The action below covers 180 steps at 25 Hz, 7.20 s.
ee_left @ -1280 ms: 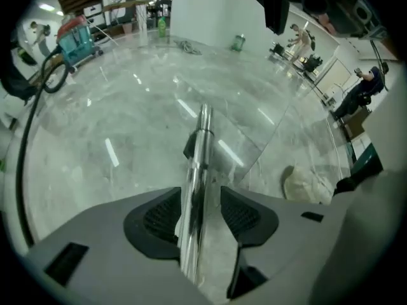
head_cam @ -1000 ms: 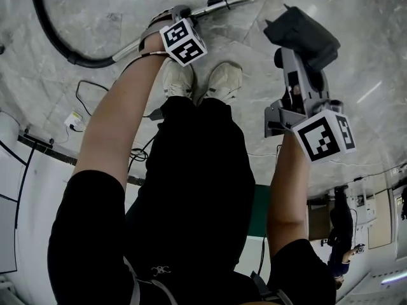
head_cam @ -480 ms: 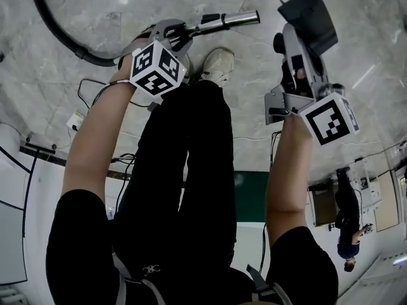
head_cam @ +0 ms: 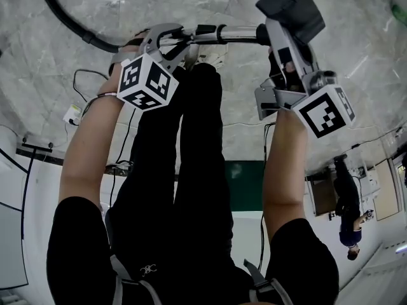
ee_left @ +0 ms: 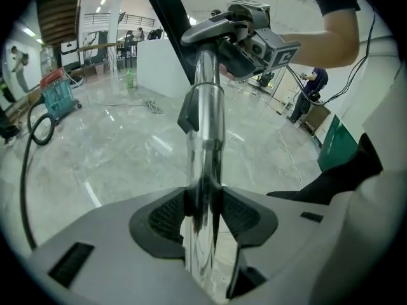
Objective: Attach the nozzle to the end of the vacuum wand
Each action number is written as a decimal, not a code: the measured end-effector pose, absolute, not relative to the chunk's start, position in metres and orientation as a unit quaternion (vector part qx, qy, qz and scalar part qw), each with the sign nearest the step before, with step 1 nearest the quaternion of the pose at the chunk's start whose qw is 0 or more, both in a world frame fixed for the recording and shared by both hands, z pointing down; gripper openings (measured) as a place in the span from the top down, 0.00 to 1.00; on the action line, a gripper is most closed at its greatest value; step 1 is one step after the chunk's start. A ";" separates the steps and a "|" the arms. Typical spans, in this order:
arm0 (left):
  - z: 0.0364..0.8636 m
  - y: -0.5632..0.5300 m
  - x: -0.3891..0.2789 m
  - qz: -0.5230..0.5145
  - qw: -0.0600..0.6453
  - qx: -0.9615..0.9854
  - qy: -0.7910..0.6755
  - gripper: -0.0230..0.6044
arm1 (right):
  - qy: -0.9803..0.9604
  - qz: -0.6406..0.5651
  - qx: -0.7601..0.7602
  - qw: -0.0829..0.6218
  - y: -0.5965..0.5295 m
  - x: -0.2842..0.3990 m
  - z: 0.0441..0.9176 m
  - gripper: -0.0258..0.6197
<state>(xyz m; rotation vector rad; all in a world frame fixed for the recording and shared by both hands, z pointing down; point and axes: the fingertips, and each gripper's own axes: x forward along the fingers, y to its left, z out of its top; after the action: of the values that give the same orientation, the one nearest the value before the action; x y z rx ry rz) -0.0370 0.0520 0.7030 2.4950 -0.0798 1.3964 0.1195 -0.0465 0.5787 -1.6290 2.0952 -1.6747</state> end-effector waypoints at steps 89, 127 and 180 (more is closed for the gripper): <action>0.693 0.056 -0.016 0.467 0.232 0.851 0.060 0.72 | 0.714 -0.523 -0.464 0.038 -0.060 0.056 0.579 0.70; 0.702 0.068 -0.028 0.479 0.252 0.834 0.111 0.73 | 0.621 -0.589 -0.514 -0.058 -0.029 0.065 0.594 0.67; 0.817 0.019 -0.164 0.498 0.318 0.760 -0.271 0.94 | 0.406 -0.762 -0.503 -0.044 -0.017 0.026 0.930 0.65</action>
<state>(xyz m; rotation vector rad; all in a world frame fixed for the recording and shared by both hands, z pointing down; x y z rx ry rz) -0.1636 0.0188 0.8169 1.9997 -0.7120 1.3098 0.0259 -0.0170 0.9304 -1.6253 1.3119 -2.4632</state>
